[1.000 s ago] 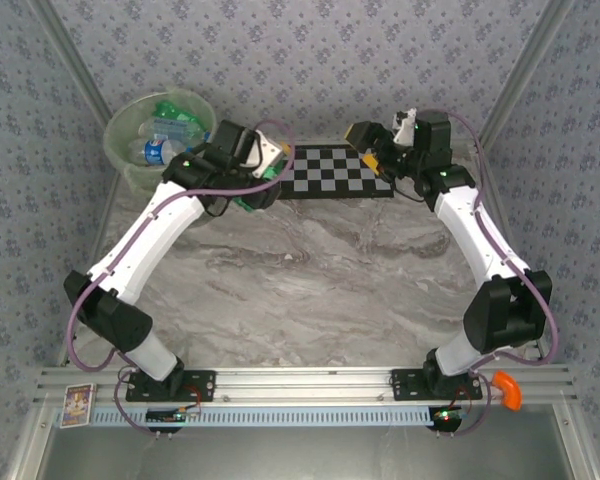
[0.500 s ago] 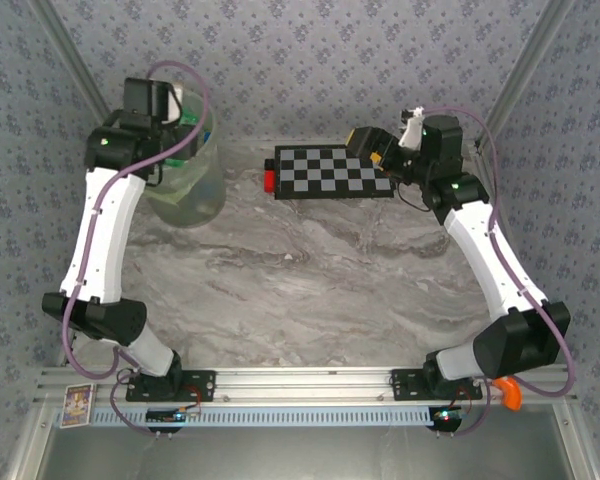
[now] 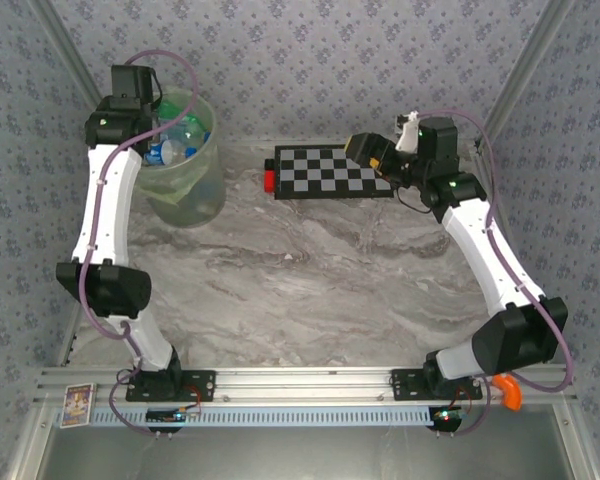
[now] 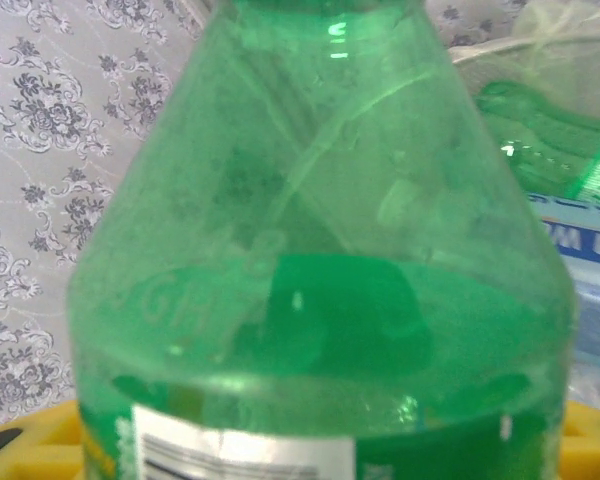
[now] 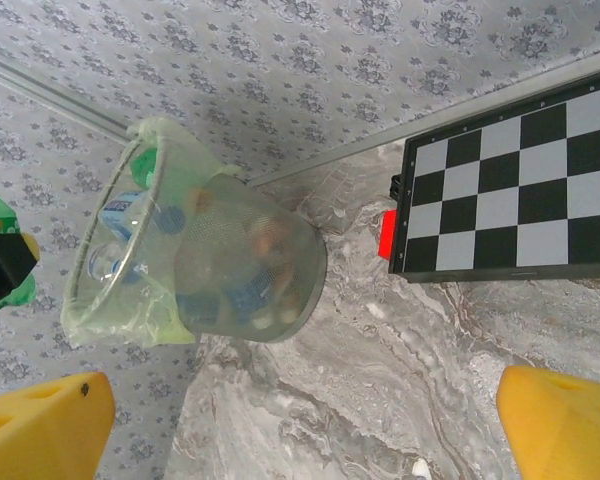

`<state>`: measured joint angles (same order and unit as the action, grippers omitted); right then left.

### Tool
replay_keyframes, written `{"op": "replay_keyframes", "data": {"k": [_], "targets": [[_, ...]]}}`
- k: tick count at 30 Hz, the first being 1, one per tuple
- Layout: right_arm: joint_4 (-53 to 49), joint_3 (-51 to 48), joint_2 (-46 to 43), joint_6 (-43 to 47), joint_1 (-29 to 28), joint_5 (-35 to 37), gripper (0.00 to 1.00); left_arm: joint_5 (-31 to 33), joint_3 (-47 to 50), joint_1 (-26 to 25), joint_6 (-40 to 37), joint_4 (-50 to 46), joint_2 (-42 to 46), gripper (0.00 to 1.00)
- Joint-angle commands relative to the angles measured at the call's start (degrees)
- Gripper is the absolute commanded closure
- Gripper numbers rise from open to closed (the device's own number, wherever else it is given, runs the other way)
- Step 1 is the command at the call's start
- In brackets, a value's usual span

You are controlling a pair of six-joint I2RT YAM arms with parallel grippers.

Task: Put the plastic bottles in the bin

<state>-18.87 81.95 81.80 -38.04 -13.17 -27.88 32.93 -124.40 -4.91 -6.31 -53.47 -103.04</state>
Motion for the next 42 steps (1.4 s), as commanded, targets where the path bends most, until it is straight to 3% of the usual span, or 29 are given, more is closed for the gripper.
{"op": "replay_keyframes", "data": {"k": [1, 16, 19, 25, 30, 37, 39, 42], "targets": [[-1.3, 2.6, 0.9, 1.4, -0.1, -0.9, 0.0, 2.8, -1.9, 0.7, -3.1, 3.6, -2.6, 0.46], [-0.2, 1.7, 3.8, 0.7, 0.3, -1.2, 0.0, -2.3, -4.4, 6.7, -4.2, 6.4, -9.6, 0.45], [-0.4, 2.6, 4.9, 0.2, 0.3, -1.7, 0.0, -4.1, -4.7, 6.9, -3.8, 5.6, -9.7, 0.41], [-0.4, 3.2, 5.6, 0.3, -0.1, -1.4, 0.0, -6.1, -5.0, 6.8, -2.6, 4.0, -9.0, 0.16], [-0.9, 3.2, 5.8, 0.3, -0.4, -1.1, 0.0, -6.9, -5.2, 6.8, -1.6, 3.3, -8.2, 0.15], [-1.7, 4.4, 6.4, 0.3, -0.8, -0.5, 0.0, -11.7, -11.5, 7.0, 3.3, 2.3, -8.5, 0.2], [-2.1, 4.7, 6.4, 0.3, -1.0, -0.3, 0.0, -14.1, -12.5, 7.4, 4.9, 2.3, -8.8, 0.26], [-2.5, 4.9, 6.2, 0.3, -1.3, 0.3, 0.0, -17.5, -13.2, 8.7, 7.4, 1.6, -9.8, 0.46]]}}
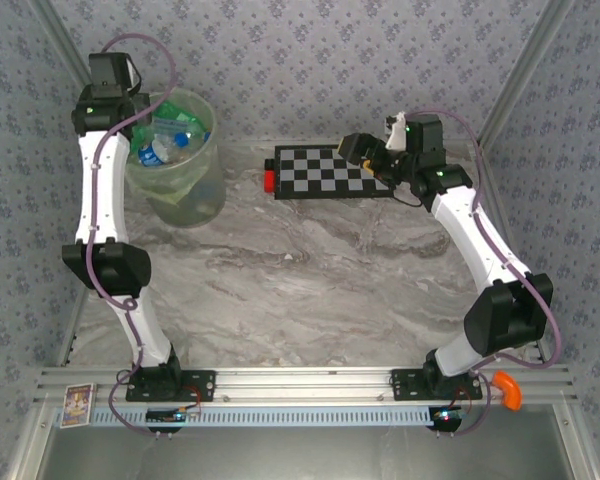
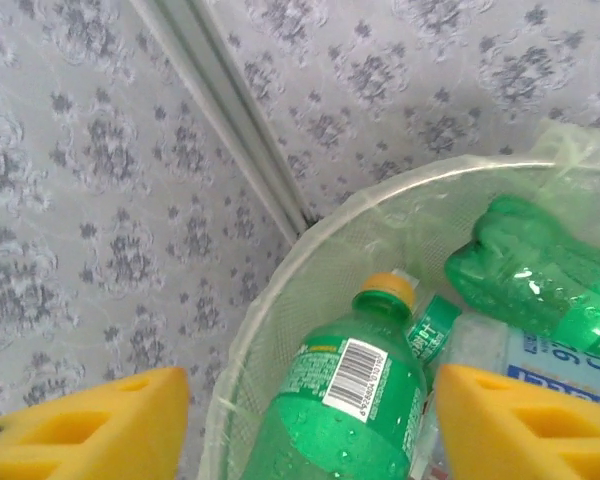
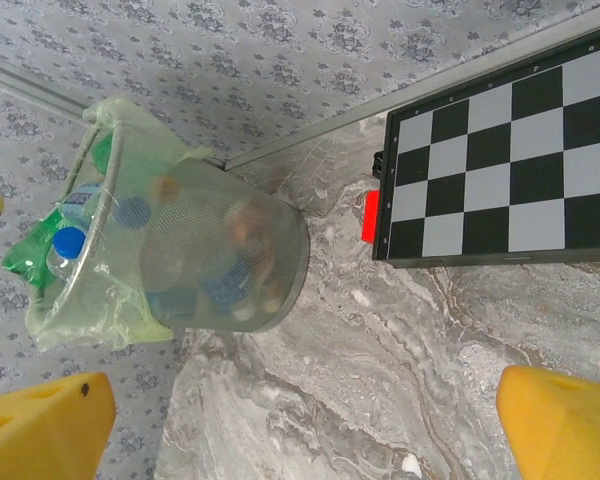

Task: Put the plastic bottles in the bin

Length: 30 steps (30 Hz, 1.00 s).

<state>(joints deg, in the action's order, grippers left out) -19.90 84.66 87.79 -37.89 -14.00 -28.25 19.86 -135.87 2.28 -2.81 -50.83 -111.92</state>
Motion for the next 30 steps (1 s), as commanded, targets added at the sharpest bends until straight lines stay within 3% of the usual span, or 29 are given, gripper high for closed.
{"op": "replay_keyframes", "data": {"k": [1, 6, 16, 25, 30], "targets": [[-1.6, 2.2, 0.1, 0.3, -0.5, 0.8, 0.0, -4.9, -1.7, 2.0, 4.5, -1.5, -1.2, 0.49], [-2.4, 2.1, -0.7, 0.7, -1.0, 2.2, 0.0, -6.2, 0.9, 3.7, 6.6, -3.5, -1.9, 0.63], [-2.9, 0.8, -2.2, 0.7, -1.4, 3.3, 0.0, -9.8, 15.3, 4.6, 10.8, 0.5, 1.8, 0.64], [-3.5, 0.6, -3.0, 0.6, -1.9, 4.0, 0.0, -12.6, 12.9, 4.5, 11.7, -0.1, 4.9, 0.53], [-3.8, 0.8, -3.1, 0.8, -2.2, 4.5, 0.0, -13.3, 7.7, 3.3, 12.2, -2.4, 6.2, 0.36]]}}
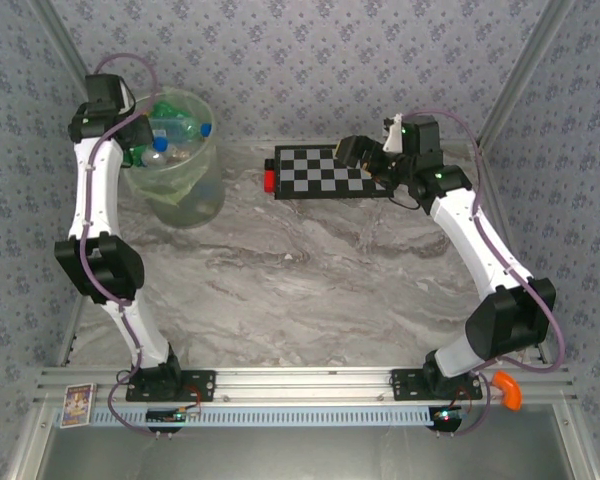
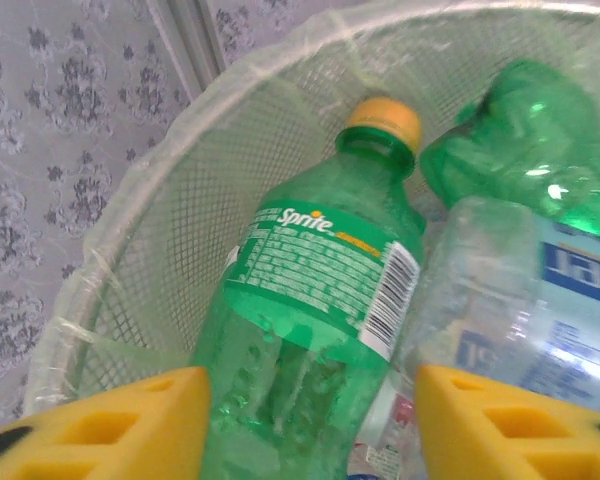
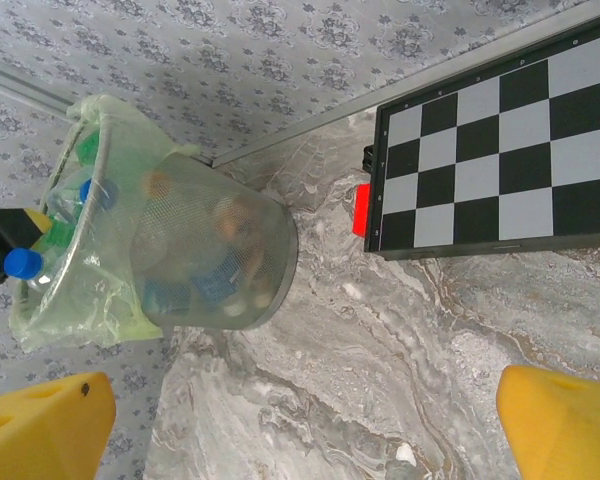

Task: Put the plastic bottles in the bin

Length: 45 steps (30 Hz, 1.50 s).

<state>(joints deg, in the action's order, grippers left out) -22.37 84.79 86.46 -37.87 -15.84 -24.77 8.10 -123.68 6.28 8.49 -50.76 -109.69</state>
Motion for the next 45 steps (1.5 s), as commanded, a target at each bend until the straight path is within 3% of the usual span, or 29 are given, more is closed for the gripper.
{"op": "replay_keyframes", "data": {"k": [1, 5, 7, 11, 20, 24, 30, 37, 40, 45], "targets": [[-1.4, 0.6, -1.9, 0.7, -0.4, 1.2, 0.0, -1.6, -5.2, -1.2, 0.9, -2.9, 4.2, 0.32], [-2.6, 0.7, -2.5, 1.3, -0.2, 2.4, 0.0, -1.2, -5.6, -3.4, 1.6, -3.1, 6.3, 0.18], [-3.5, 0.8, -2.8, 1.3, 0.1, 2.7, 0.0, -1.6, -3.6, -4.9, 2.2, -1.9, 8.3, 0.01], [-6.0, 2.0, -3.1, 5.3, 0.7, 4.7, 0.0, -1.4, 5.6, -8.3, 3.7, 3.0, 14.7, 0.0], [-4.0, -5.7, -8.4, 13.3, 2.1, 18.4, 0.0, 0.8, 44.1, -14.6, 10.1, 22.7, 37.3, 0.0], [5.4, -17.9, -13.5, 14.5, 2.6, 28.3, 0.0, 0.2, 60.8, -14.8, 12.4, 29.4, 45.8, 0.0], [23.7, -36.6, -19.3, 25.3, 3.9, 40.7, 0.0, 6.1, 84.3, -14.9, 11.7, 43.9, 55.1, 0.0], [34.8, -47.8, -15.6, 32.4, 7.1, 49.6, 0.0, 21.1, 91.5, -14.3, 8.6, 49.8, 47.5, 0.0], [41.8, -51.4, -10.9, 34.1, 7.7, 53.9, 0.01, 20.2, 89.7, -11.6, 8.4, 52.9, 41.5, 0.0], [50.3, -53.4, -2.1, 34.5, 9.6, 55.4, 0.01, 19.9, 89.3, -10.3, 3.4, 68.3, 30.4, 0.0]]}}
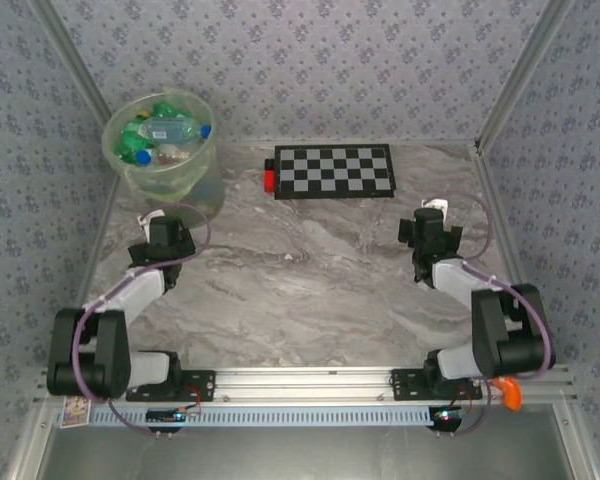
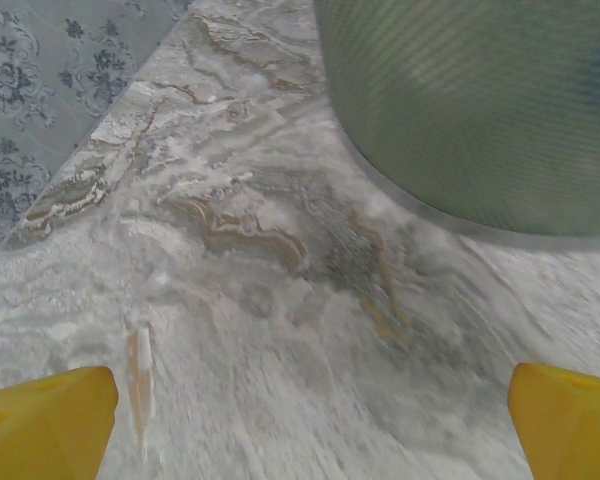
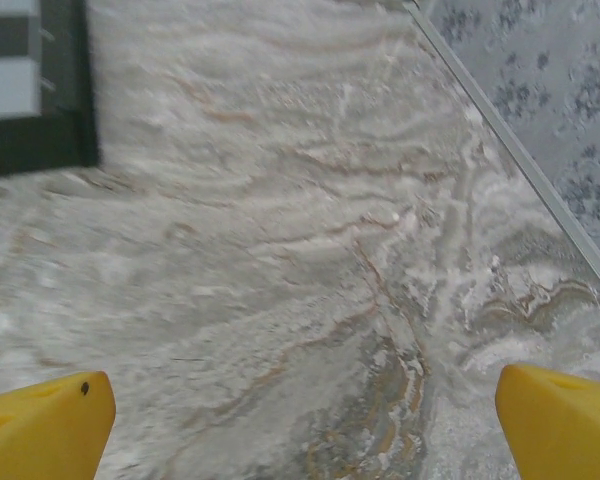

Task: Put the plastic bottles in the bin

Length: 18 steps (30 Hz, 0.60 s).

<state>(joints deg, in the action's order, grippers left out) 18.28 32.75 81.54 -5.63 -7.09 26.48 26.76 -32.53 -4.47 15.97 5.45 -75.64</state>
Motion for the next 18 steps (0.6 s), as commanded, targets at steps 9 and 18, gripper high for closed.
{"op": "replay_keyframes", "data": {"k": [9, 18], "targets": [[20.5, -6.5, 3.9, 3.4, 6.5, -12.6, 0.01, -8.3, 5.4, 2.5, -11.8, 34.2, -10.1, 0.0], [32.5, -11.8, 6.4, 5.6, 7.7, -17.0, 0.01, -18.5, 9.2, 4.3, -13.5, 41.4, -12.2, 0.0]]}}
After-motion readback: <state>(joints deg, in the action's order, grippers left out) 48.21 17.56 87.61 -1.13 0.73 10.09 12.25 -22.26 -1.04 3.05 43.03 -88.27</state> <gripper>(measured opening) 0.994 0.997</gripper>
